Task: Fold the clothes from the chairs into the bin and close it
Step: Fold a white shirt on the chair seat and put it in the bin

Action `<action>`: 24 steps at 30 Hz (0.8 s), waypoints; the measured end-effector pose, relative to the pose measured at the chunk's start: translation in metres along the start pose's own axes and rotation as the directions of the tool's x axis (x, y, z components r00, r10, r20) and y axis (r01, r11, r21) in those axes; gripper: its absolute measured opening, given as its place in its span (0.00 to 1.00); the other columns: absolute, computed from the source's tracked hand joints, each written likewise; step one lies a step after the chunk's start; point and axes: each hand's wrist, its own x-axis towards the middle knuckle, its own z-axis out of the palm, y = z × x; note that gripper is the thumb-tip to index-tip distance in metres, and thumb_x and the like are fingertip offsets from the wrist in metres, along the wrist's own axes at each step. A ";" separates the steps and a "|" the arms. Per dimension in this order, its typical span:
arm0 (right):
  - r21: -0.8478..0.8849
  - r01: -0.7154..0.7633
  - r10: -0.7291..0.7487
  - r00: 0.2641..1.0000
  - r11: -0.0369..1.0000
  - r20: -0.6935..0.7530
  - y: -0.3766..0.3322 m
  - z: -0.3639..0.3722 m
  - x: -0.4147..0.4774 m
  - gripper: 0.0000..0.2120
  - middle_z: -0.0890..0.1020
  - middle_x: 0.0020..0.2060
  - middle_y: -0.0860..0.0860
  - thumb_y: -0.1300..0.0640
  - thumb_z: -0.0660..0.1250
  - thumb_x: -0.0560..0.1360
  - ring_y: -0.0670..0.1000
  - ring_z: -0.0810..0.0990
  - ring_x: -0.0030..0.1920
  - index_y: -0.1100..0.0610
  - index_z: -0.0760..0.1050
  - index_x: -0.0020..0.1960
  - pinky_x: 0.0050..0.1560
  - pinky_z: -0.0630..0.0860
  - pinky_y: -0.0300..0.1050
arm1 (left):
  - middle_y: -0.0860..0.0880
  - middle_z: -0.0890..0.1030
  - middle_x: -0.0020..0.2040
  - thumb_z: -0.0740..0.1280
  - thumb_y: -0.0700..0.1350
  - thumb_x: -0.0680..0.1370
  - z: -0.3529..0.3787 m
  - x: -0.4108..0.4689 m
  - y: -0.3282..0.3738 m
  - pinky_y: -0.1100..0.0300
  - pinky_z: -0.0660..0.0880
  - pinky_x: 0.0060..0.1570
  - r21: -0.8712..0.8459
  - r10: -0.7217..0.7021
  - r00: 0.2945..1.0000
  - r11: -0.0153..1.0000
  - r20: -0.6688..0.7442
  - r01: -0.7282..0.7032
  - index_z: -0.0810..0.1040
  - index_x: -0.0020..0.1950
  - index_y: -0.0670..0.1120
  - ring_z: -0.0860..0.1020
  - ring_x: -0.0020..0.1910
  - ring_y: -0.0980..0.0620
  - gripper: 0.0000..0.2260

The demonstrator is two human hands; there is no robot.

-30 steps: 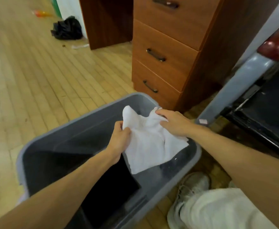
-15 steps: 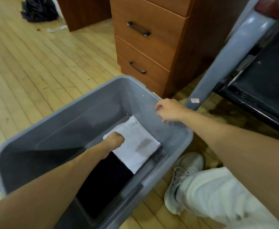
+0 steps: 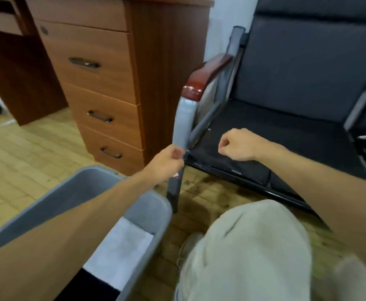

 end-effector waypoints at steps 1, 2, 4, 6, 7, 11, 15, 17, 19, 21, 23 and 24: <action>0.012 -0.036 0.036 0.999 0.999 -0.032 0.021 -0.005 -0.008 0.11 0.81 0.52 0.53 0.57 0.61 0.79 0.56 0.78 0.53 0.56 0.79 0.56 0.55 0.76 0.49 | 0.51 0.76 0.49 0.62 0.37 0.79 0.012 0.004 0.015 0.56 0.73 0.51 -0.009 0.030 0.999 1.000 -0.018 -0.030 0.73 0.60 0.47 0.76 0.50 0.51 0.11; 0.009 -0.072 0.072 0.995 0.997 -0.061 0.041 -0.008 -0.017 0.11 0.80 0.54 0.53 0.57 0.61 0.78 0.56 0.78 0.54 0.55 0.79 0.56 0.55 0.77 0.50 | 0.51 0.75 0.48 0.62 0.37 0.78 0.025 0.009 0.029 0.56 0.74 0.51 -0.015 0.055 0.998 0.998 -0.016 -0.055 0.73 0.60 0.47 0.76 0.48 0.51 0.11; -0.015 -0.155 0.152 0.981 0.988 -0.117 0.083 -0.010 -0.034 0.11 0.79 0.54 0.54 0.57 0.60 0.77 0.57 0.78 0.53 0.54 0.77 0.57 0.55 0.78 0.53 | 0.50 0.76 0.47 0.63 0.37 0.78 0.052 0.020 0.055 0.54 0.74 0.53 0.000 0.104 0.994 0.995 0.032 -0.104 0.74 0.57 0.48 0.76 0.46 0.52 0.10; -0.007 -0.243 0.240 0.959 0.970 -0.153 0.123 -0.011 -0.049 0.11 0.79 0.54 0.54 0.57 0.60 0.77 0.57 0.79 0.51 0.55 0.77 0.57 0.54 0.78 0.54 | 0.51 0.77 0.46 0.64 0.38 0.77 0.078 0.032 0.082 0.56 0.74 0.50 0.039 0.162 0.983 0.985 0.081 -0.165 0.75 0.55 0.49 0.76 0.43 0.53 0.09; 0.013 -0.282 0.280 0.945 0.959 -0.166 0.142 -0.013 -0.056 0.11 0.79 0.53 0.54 0.57 0.60 0.77 0.57 0.79 0.51 0.55 0.76 0.57 0.54 0.78 0.54 | 0.51 0.78 0.46 0.64 0.38 0.77 0.090 0.039 0.095 0.58 0.74 0.48 0.061 0.191 0.976 0.978 0.106 -0.198 0.76 0.54 0.50 0.76 0.43 0.53 0.09; 0.155 -0.392 0.417 0.889 0.907 -0.189 0.206 -0.011 -0.076 0.15 0.78 0.56 0.54 0.55 0.62 0.77 0.57 0.78 0.54 0.56 0.73 0.63 0.56 0.77 0.53 | 0.51 0.79 0.47 0.64 0.41 0.78 0.146 0.065 0.146 0.62 0.72 0.42 0.120 0.269 0.930 0.944 0.252 -0.306 0.77 0.52 0.52 0.77 0.45 0.53 0.07; 0.260 -0.471 0.526 0.821 0.843 -0.220 0.260 0.005 -0.091 0.15 0.80 0.55 0.56 0.53 0.65 0.76 0.58 0.77 0.57 0.55 0.73 0.61 0.57 0.76 0.52 | 0.54 0.79 0.49 0.63 0.47 0.78 0.208 0.079 0.188 0.61 0.71 0.46 0.184 0.296 0.879 0.905 0.375 -0.383 0.78 0.53 0.52 0.77 0.50 0.55 0.06; 0.269 -0.502 0.559 0.803 0.822 -0.208 0.281 0.010 -0.098 0.16 0.80 0.55 0.55 0.51 0.66 0.76 0.58 0.77 0.58 0.56 0.73 0.61 0.58 0.75 0.52 | 0.54 0.80 0.48 0.63 0.50 0.78 0.240 0.080 0.194 0.59 0.72 0.47 0.168 0.303 0.879 0.908 0.368 -0.383 0.78 0.51 0.52 0.77 0.48 0.55 0.06; 0.292 -0.531 0.600 0.757 0.796 -0.260 0.299 0.010 -0.105 0.16 0.80 0.55 0.55 0.49 0.66 0.76 0.58 0.77 0.58 0.56 0.74 0.60 0.55 0.75 0.50 | 0.55 0.80 0.46 0.63 0.51 0.78 0.270 0.078 0.192 0.57 0.74 0.48 0.177 0.310 0.875 0.902 0.372 -0.395 0.79 0.49 0.53 0.78 0.47 0.54 0.06; 0.332 -0.551 0.643 0.684 0.765 -0.346 0.319 0.010 -0.115 0.15 0.81 0.53 0.55 0.48 0.65 0.76 0.58 0.78 0.57 0.55 0.75 0.58 0.54 0.75 0.49 | 0.56 0.80 0.47 0.64 0.51 0.77 0.295 0.077 0.193 0.56 0.76 0.51 0.224 0.339 0.840 0.859 0.423 -0.460 0.79 0.48 0.54 0.78 0.47 0.55 0.05; 0.374 -0.579 0.690 0.611 0.724 -0.388 0.340 0.012 -0.126 0.16 0.81 0.54 0.56 0.49 0.65 0.77 0.57 0.77 0.57 0.56 0.74 0.61 0.56 0.75 0.50 | 0.57 0.79 0.48 0.64 0.51 0.78 0.313 0.076 0.199 0.58 0.75 0.51 0.172 0.366 0.806 0.856 0.465 -0.488 0.80 0.50 0.53 0.78 0.48 0.56 0.06; 0.394 -0.596 0.714 0.568 0.699 -0.409 0.351 0.014 -0.133 0.17 0.80 0.55 0.57 0.50 0.64 0.77 0.58 0.77 0.58 0.57 0.74 0.63 0.58 0.74 0.51 | 0.57 0.79 0.48 0.64 0.50 0.78 0.321 0.076 0.201 0.60 0.75 0.50 0.135 0.380 0.792 0.859 0.478 -0.494 0.80 0.50 0.52 0.78 0.48 0.57 0.06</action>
